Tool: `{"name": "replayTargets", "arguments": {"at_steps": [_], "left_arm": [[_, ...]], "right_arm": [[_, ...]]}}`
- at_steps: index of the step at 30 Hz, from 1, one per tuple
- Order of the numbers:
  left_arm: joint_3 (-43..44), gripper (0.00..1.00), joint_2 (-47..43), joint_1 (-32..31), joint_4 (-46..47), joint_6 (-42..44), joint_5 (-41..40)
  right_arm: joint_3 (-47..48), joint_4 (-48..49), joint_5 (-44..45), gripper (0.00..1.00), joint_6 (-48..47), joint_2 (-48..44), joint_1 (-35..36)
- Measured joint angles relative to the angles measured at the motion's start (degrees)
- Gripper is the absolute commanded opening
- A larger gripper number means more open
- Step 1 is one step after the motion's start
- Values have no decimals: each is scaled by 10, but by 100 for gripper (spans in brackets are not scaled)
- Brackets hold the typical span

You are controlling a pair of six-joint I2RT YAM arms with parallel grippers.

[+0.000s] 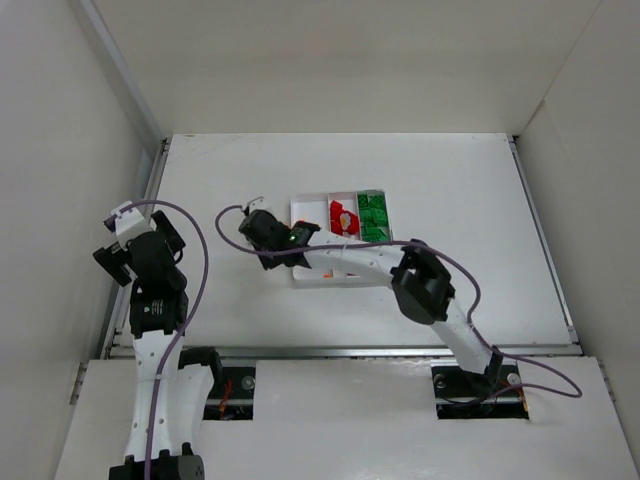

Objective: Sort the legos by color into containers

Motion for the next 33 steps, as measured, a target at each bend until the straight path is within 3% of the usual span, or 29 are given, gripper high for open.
{"name": "replayTargets", "arguments": {"at_steps": [6, 11, 13, 14, 15, 17, 22, 25, 27, 29, 33], "left_arm": [[0, 100, -1, 0, 1, 16, 40], [-5, 95, -16, 0, 3, 28, 69], [-12, 94, -34, 0, 3, 35, 86], [-15, 93, -45, 0, 3, 40, 96], [-17, 92, -54, 0, 4, 45, 110], [-19, 92, -71, 0, 4, 60, 144], [-19, 94, -77, 0, 17, 91, 221], [-17, 95, -28, 0, 23, 161, 335], [-5, 85, 37, 0, 10, 212, 414], [33, 73, 128, -1, -27, 266, 481], [149, 73, 332, -10, -112, 408, 589]], "right_arm": [[-56, 14, 6, 0, 3, -130, -56], [-89, 18, -17, 4, 19, -146, -123], [-98, 16, -38, 16, 29, -131, -148], [-98, 15, -46, 28, 31, -121, -157], [-98, 16, -55, 54, 31, -111, -166], [-96, 11, -74, 70, 21, -93, -180], [-70, -9, -95, 74, -23, -70, -185], [-55, -10, -103, 74, -43, -73, -186], [-55, -10, -118, 74, -53, -82, -193], [-56, -8, -140, 74, -61, -93, -208], [-56, -2, -187, 75, -71, -118, -263]]}}
